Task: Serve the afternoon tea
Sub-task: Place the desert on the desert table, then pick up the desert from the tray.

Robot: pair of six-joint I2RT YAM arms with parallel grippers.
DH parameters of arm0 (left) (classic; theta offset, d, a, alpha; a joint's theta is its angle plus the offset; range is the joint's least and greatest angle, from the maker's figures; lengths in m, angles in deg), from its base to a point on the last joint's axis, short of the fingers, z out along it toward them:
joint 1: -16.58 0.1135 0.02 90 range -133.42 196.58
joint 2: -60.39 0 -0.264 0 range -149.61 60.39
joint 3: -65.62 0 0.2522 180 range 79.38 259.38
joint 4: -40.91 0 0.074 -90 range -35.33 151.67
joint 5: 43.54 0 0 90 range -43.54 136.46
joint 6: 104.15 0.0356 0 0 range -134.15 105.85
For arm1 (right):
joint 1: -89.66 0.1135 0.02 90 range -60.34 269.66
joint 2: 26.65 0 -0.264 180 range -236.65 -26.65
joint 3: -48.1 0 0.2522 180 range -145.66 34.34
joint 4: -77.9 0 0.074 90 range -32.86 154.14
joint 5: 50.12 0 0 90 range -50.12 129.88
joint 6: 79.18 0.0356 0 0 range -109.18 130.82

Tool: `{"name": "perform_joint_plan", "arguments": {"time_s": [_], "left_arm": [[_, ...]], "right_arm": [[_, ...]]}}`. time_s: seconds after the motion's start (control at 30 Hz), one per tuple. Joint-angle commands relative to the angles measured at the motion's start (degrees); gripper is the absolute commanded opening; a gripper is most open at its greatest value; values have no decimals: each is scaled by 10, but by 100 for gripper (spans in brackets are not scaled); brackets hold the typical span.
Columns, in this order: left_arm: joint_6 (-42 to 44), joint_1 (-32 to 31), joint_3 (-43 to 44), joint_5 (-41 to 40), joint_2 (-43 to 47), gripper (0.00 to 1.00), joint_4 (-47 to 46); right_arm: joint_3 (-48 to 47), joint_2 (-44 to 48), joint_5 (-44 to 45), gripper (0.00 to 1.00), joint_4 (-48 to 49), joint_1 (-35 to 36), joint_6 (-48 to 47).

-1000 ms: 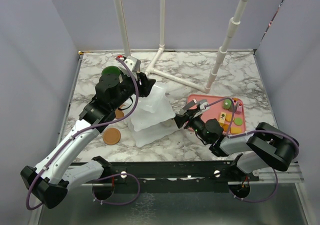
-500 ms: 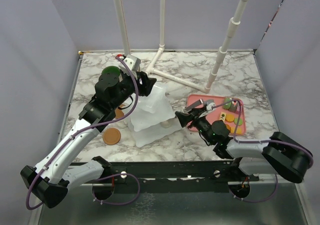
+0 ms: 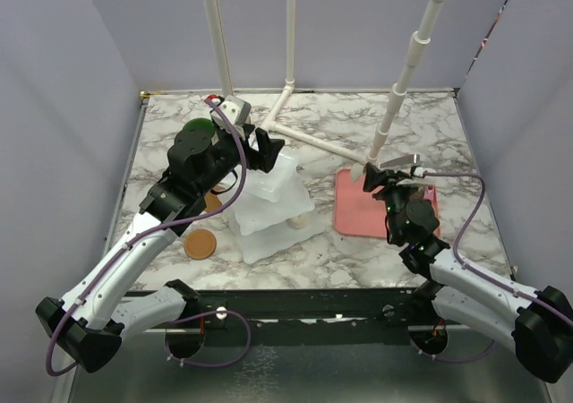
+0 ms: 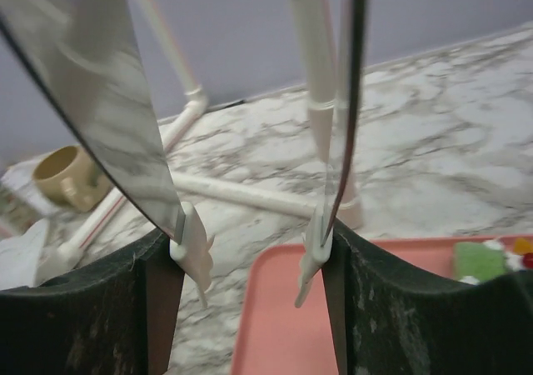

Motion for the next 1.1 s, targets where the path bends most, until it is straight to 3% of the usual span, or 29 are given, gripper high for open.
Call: {"name": "perform_joint_plan", "arguments": {"time_s": [0.0, 0.27, 0.6, 1.07], "left_arm": [[7, -1, 24, 5, 2, 85, 9], [15, -1, 22, 0, 6, 90, 18], [20, -1, 22, -1, 2, 91, 22], [31, -1, 23, -1, -3, 94, 26]], "right_arm": [[-43, -8, 56, 61, -79, -63, 4], [-86, -68, 108, 57, -128, -146, -3], [-90, -126, 84, 53, -119, -216, 30], [-92, -133, 83, 50, -119, -235, 20]]}}
